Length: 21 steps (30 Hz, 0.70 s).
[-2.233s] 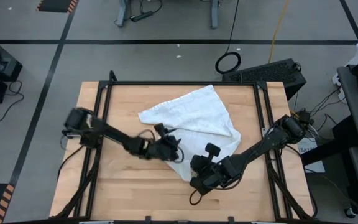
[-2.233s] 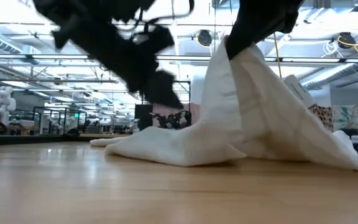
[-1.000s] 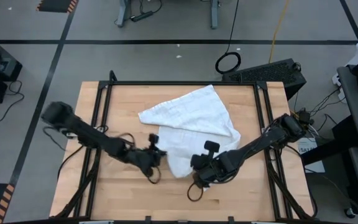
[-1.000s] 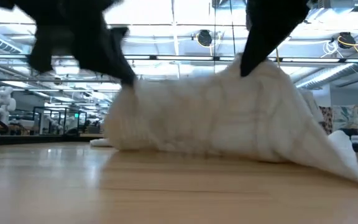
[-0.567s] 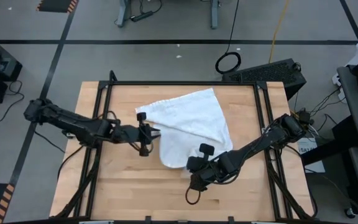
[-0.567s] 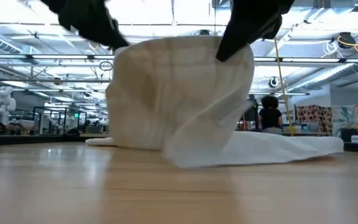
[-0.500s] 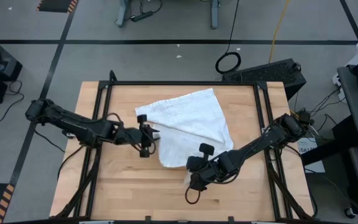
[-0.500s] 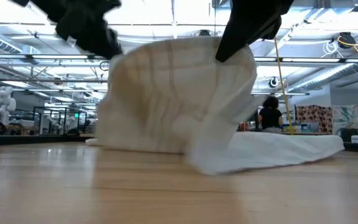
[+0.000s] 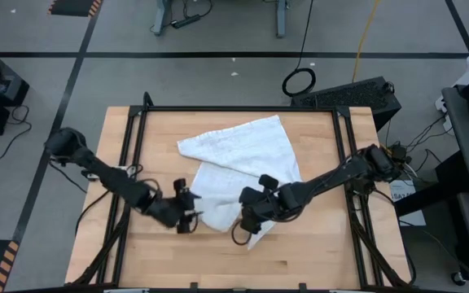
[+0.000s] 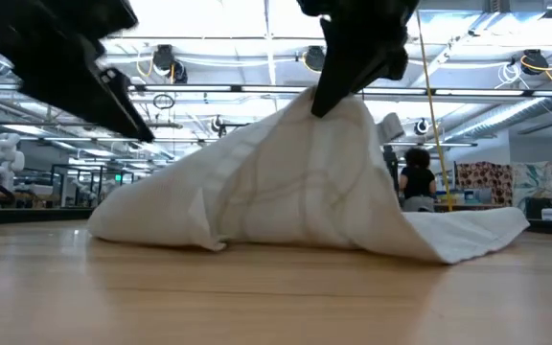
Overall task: Roll towel
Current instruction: Roll the white towel
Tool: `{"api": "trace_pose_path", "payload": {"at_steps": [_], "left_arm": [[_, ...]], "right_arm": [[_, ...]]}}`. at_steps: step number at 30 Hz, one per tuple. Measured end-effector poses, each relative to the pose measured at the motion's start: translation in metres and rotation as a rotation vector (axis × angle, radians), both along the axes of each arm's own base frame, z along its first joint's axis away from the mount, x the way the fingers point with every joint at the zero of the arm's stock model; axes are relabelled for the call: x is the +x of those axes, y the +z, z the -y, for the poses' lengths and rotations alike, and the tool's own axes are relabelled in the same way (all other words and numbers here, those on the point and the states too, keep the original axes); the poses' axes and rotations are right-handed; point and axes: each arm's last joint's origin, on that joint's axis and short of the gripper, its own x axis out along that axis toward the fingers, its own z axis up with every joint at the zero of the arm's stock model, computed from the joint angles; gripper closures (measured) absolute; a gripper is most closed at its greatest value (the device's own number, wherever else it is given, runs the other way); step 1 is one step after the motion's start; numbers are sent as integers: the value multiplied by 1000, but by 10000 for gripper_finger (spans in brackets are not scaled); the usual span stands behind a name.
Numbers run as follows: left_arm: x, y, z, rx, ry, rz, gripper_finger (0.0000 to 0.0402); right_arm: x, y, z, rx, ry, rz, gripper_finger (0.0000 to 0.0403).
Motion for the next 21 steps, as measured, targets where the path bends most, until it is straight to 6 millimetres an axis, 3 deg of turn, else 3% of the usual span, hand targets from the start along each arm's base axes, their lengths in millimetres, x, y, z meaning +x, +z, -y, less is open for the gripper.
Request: {"api": "trace_pose_path", "payload": {"at_steps": [7, 13, 16, 19, 21], "left_arm": [[10, -20, 50, 43, -95, 203, 153], [34, -62, 56, 162, 3, 176, 153], [41, -76, 51, 308, 101, 164, 153], [43, -74, 41, 495, 200, 172, 155], [45, -58, 37, 581, 207, 184, 168]], "right_arm": [[8, 0, 23, 2, -55, 8, 403], [10, 1, 26, 6, -60, 21, 403], [10, 1, 26, 8, -60, 19, 403], [9, 0, 24, 57, -33, -1, 403], [8, 0, 22, 85, -10, -21, 403]]}}
